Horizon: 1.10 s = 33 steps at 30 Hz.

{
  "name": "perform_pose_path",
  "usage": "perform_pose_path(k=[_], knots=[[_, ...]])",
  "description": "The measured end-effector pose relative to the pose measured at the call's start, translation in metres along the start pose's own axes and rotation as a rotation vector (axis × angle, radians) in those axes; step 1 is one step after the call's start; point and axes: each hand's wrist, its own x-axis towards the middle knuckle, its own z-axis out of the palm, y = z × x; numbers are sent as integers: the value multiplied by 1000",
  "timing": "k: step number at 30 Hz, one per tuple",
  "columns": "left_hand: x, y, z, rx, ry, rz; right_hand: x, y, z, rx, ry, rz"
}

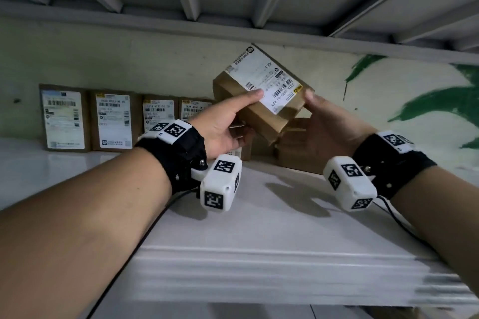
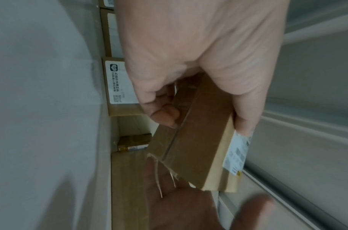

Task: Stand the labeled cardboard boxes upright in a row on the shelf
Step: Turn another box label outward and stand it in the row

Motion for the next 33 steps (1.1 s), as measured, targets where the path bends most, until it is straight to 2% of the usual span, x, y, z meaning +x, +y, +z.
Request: perform_pose_path(k=[3, 8, 13, 16, 19, 22, 25, 30, 33], knots=[[3, -2, -4, 26, -7, 8, 5, -2, 4, -7, 134, -3], [8, 2, -13, -68, 81, 84, 3, -4, 1, 37, 224, 85], [3, -1, -14, 17, -42, -53, 4, -5, 1, 63, 265, 111], [0, -2, -10, 75, -62, -52, 3, -8, -3, 93, 300, 51], [2, 1, -11, -8, -25, 15, 1, -12, -1, 120, 292, -26], [5, 1, -13, -54, 8, 68, 1, -10, 2, 51, 208, -22], [5, -1, -13, -52, 15, 98, 3, -3, 9, 25, 129, 25], [6, -2, -8, -59, 110, 198, 1, -5, 7, 49, 48, 207], [3, 0, -9, -62, 109, 191, 4, -6, 3, 22, 77, 218]])
